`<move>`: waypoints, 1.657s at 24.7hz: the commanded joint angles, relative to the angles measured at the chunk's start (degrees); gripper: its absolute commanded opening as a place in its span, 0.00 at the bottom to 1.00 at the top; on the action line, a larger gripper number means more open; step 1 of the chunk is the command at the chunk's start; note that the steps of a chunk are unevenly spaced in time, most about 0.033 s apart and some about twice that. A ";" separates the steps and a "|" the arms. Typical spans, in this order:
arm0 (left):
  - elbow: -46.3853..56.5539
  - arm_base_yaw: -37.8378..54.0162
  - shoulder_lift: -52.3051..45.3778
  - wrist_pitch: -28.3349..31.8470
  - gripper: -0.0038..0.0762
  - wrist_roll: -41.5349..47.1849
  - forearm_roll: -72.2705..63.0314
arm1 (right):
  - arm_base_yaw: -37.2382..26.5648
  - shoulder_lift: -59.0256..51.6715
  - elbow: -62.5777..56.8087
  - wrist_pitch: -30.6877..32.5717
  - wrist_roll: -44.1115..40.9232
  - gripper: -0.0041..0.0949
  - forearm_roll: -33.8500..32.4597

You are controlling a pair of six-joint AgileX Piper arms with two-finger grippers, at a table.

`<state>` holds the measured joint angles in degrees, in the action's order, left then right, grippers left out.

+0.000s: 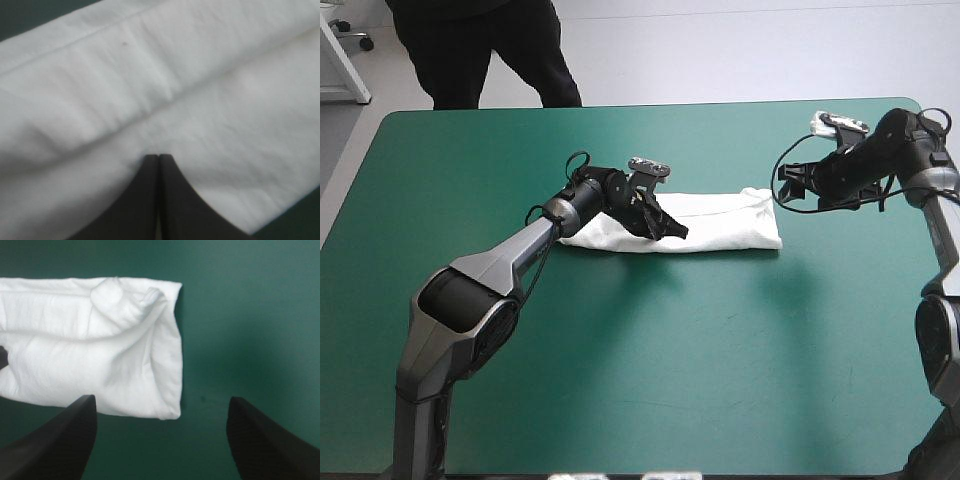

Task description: Fold the cloth

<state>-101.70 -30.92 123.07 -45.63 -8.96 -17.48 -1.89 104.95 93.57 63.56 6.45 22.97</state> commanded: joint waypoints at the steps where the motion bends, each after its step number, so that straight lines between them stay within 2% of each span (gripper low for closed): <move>1: -1.06 -0.34 -2.61 -0.41 0.04 -0.13 -0.96 | -0.35 -0.45 -0.77 -2.03 4.44 0.75 7.05; 6: -1.06 -0.34 -2.61 -1.72 0.04 -0.13 -0.96 | -0.35 4.66 -0.79 -2.03 6.53 0.75 10.70; 13: -1.06 -0.34 -2.61 -1.86 0.04 -0.98 -0.96 | 1.43 9.95 -0.79 -3.99 7.06 0.75 11.03; 15: -1.06 -0.34 -2.61 -1.75 0.04 -0.99 -0.96 | 2.80 11.68 -0.79 -3.43 9.00 0.74 13.72; 16: -1.06 -0.34 -2.61 -1.75 0.04 -1.23 -0.96 | 3.57 12.07 -0.79 -3.32 9.13 0.70 14.57; 18: -1.06 -0.34 -2.61 -1.75 0.04 -1.23 -0.86 | 5.06 12.55 -0.79 -3.32 9.15 0.51 14.84; 20: -1.06 -0.34 -2.61 -1.75 0.04 -1.23 -0.86 | 6.02 12.68 -0.79 -3.65 9.21 0.24 14.13; 21: -1.06 -0.34 -2.61 -1.87 0.04 -1.44 -0.86 | 6.11 12.55 -0.68 -3.70 8.91 0.06 14.00; 22: -1.06 -0.34 -2.61 -1.87 0.04 -1.44 -0.86 | 6.11 12.25 -0.67 -3.70 7.85 0.03 14.00; 30: -1.06 -0.34 -2.61 -1.98 0.04 -1.44 -0.83 | 5.98 6.87 4.85 -3.11 6.23 0.03 13.65; 41: -1.06 -0.34 -2.61 -2.48 0.04 -1.44 -0.95 | 11.80 2.80 15.17 4.55 5.47 0.03 16.44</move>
<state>-101.76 -30.92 123.14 -46.15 -10.45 -17.53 8.36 111.56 105.05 66.42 11.77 36.50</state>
